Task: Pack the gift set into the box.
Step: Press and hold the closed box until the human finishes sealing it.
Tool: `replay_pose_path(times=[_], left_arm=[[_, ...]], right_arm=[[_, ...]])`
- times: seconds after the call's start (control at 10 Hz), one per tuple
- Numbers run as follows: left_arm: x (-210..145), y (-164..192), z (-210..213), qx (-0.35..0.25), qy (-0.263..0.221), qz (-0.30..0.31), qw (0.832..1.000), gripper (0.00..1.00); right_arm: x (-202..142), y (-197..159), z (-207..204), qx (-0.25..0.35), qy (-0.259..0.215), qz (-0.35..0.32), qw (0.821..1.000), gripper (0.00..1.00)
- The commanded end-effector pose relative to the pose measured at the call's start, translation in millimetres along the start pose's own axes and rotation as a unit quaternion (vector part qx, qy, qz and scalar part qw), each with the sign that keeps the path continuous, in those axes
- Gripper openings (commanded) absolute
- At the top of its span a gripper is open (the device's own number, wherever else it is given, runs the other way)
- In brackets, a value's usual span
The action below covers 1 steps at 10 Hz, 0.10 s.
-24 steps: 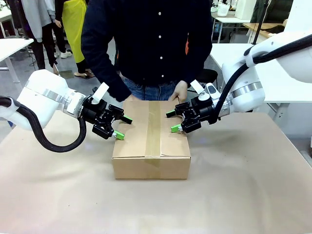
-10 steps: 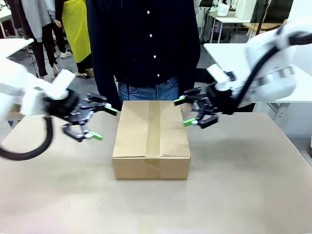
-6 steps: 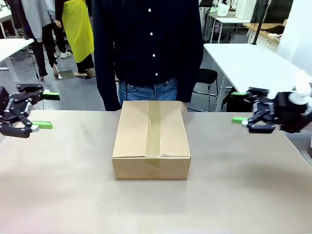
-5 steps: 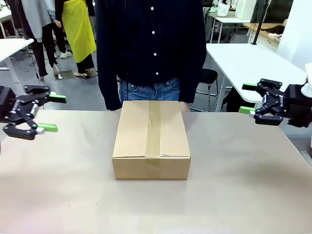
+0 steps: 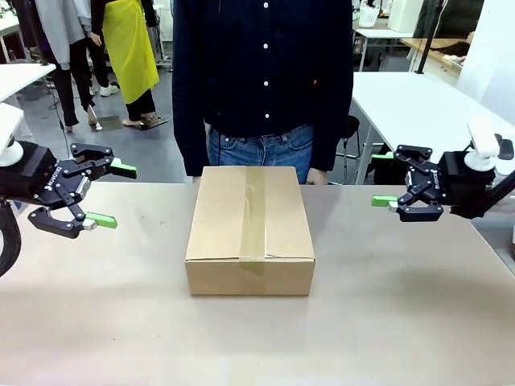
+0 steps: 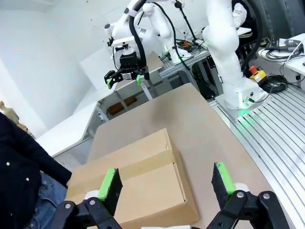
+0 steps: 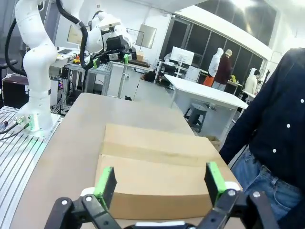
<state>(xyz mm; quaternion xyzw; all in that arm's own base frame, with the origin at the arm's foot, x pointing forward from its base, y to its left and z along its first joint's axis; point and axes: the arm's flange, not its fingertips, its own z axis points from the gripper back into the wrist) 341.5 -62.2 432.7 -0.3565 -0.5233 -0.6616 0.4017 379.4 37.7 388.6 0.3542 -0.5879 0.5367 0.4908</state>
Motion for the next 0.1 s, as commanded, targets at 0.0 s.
replay_pose_path(times=[0.0], left_arm=[[0.7,2.2,5.1,0.009,-0.001,-0.003,1.0,1.0]], right_arm=[[-0.2,-3.9,6.3,0.001,0.0,0.012,1.0,1.0]])
